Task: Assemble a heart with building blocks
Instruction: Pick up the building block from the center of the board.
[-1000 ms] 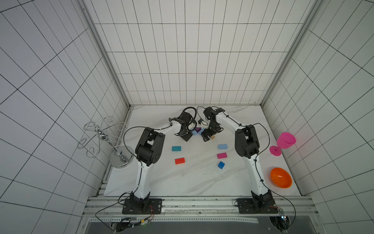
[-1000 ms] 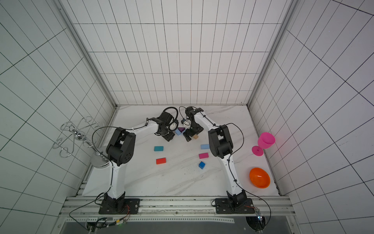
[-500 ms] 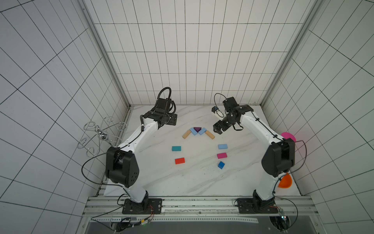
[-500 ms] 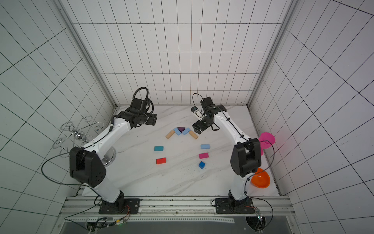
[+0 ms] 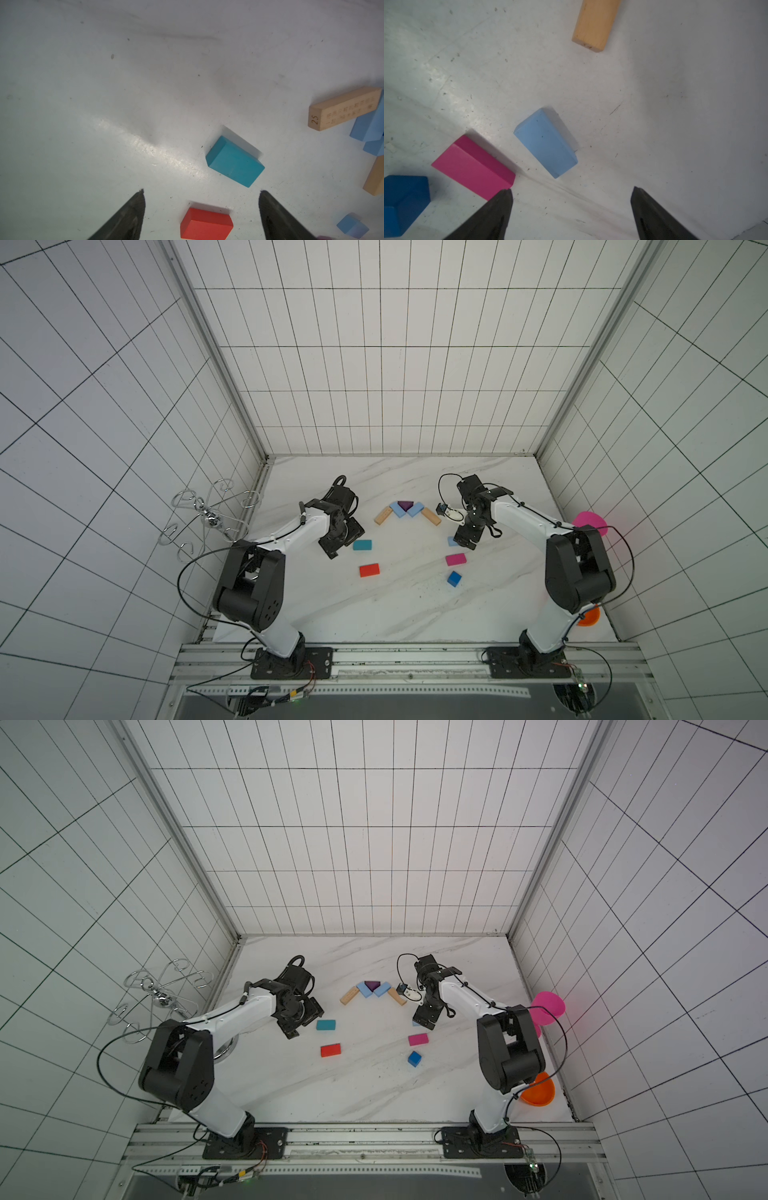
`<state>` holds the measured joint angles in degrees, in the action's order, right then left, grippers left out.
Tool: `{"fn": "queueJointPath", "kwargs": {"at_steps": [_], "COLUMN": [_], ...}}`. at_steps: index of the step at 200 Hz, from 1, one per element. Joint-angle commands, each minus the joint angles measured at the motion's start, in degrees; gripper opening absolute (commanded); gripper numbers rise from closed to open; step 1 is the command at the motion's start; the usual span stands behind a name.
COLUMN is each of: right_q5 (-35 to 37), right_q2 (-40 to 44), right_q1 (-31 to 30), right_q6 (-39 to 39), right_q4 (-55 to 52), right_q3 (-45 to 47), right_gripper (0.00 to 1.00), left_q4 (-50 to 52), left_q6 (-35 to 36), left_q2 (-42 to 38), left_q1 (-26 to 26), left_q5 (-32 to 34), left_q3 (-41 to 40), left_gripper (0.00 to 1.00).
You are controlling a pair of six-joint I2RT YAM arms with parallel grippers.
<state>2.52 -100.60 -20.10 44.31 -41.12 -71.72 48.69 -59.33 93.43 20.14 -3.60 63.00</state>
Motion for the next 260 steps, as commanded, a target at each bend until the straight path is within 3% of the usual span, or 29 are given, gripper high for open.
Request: {"fn": "queueJointPath", "kwargs": {"at_steps": [1,124,207,226,260], "right_q5": [1.4,-0.8,-2.4,-2.8,-4.0], "right_q2": [-2.2,-8.7,-9.1,-9.5,-9.9], "right_q1": [-0.1,0.1,0.1,0.1,0.1], "right_q6": [1.8,0.6,-0.6,-0.9,-2.0], "right_q4": [2.4,1.2,0.7,-0.3,-2.0], "right_q3": [1.1,0.5,1.2,0.6,0.2], "right_gripper": [0.93,0.87,0.81,0.75,0.72], "left_q4": [-0.8,-2.3,-2.9,-2.9,-2.7], "left_q6": [-6.6,-12.9,-14.9,-15.3,-16.8], "left_q2": [0.2,6.6,9.5,10.2,11.2], "left_q1": [0.5,3.0,4.4,4.7,5.8], "left_q5": [0.3,-0.3,1.1,1.0,1.3], "left_q3": [-0.1,2.1,3.5,4.2,5.6], "left_gripper": [0.84,0.83,0.71,0.70,0.69]}}
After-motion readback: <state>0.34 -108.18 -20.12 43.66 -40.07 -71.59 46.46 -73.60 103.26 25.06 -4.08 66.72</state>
